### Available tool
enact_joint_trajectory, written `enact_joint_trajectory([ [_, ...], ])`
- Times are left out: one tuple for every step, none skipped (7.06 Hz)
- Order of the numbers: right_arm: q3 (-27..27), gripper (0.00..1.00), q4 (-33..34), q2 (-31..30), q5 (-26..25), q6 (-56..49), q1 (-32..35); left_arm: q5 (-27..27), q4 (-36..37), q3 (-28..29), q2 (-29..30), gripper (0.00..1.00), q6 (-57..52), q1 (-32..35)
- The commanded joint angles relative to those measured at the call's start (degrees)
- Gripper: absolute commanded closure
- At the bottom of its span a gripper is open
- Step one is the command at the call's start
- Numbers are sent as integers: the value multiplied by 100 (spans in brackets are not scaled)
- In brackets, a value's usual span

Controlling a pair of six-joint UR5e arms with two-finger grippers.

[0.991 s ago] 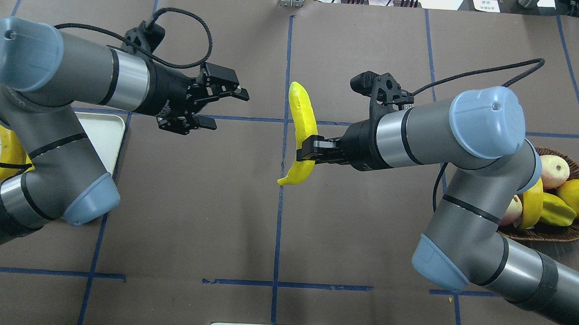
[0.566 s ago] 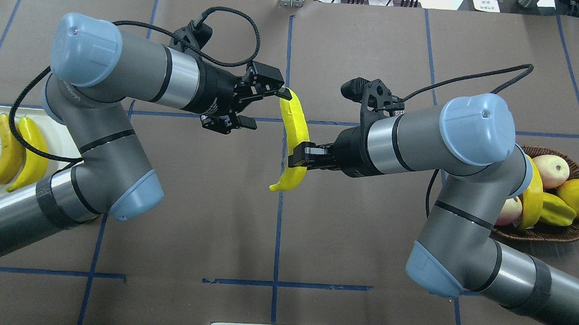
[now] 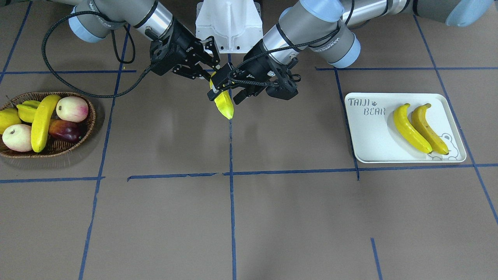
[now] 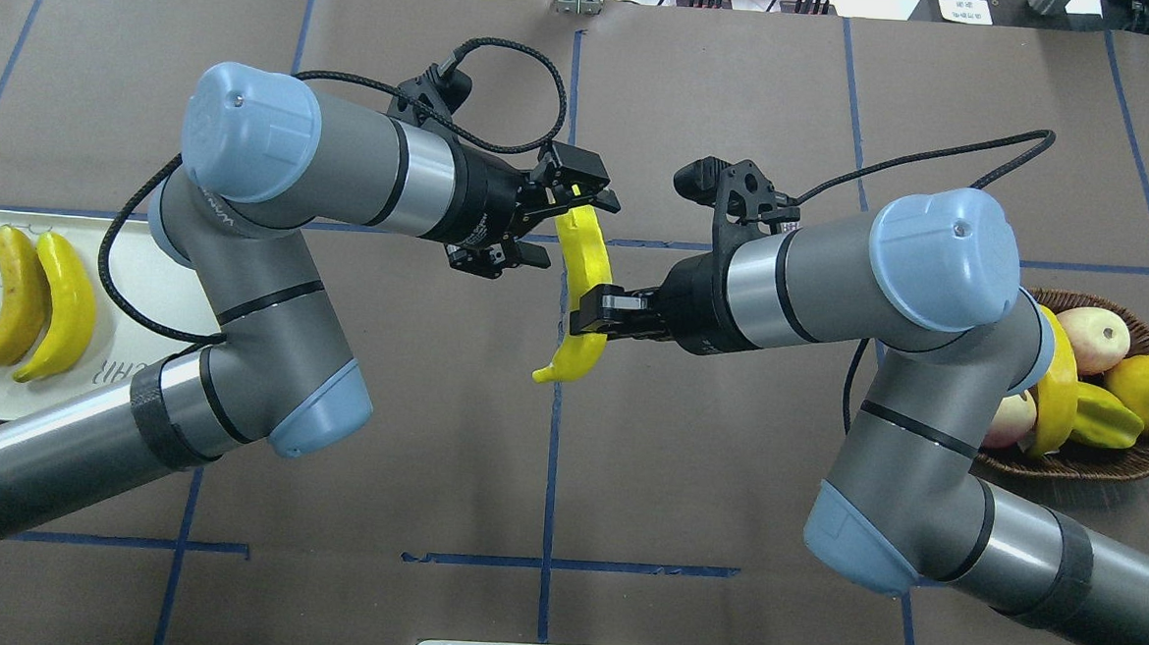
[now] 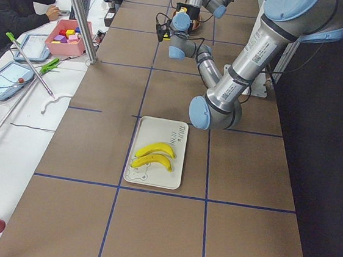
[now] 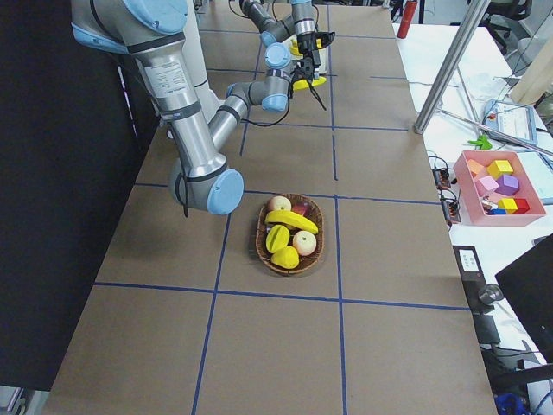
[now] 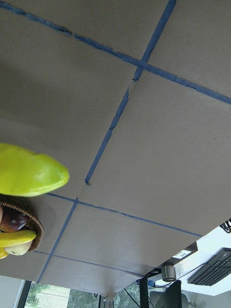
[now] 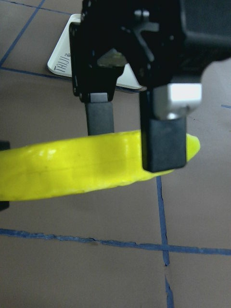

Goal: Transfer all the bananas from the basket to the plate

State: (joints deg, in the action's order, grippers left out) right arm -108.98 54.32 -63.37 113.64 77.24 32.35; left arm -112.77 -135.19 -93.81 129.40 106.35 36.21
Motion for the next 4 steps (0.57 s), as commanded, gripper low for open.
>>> enact_joint_trajectory([
  [0,99,-9,0,0,-7,8,-8,-42,11,6,100,-96,-26],
  [0,97,0,0,0,2,8,-8,-42,11,-3,100,-149,-26],
  [0,64,0,0,0,11,8,-8,-42,11,-3,100,-149,-26],
  [-9,1,-9,0,0,11,17,-17,-42,11,-3,100,-149,-26],
])
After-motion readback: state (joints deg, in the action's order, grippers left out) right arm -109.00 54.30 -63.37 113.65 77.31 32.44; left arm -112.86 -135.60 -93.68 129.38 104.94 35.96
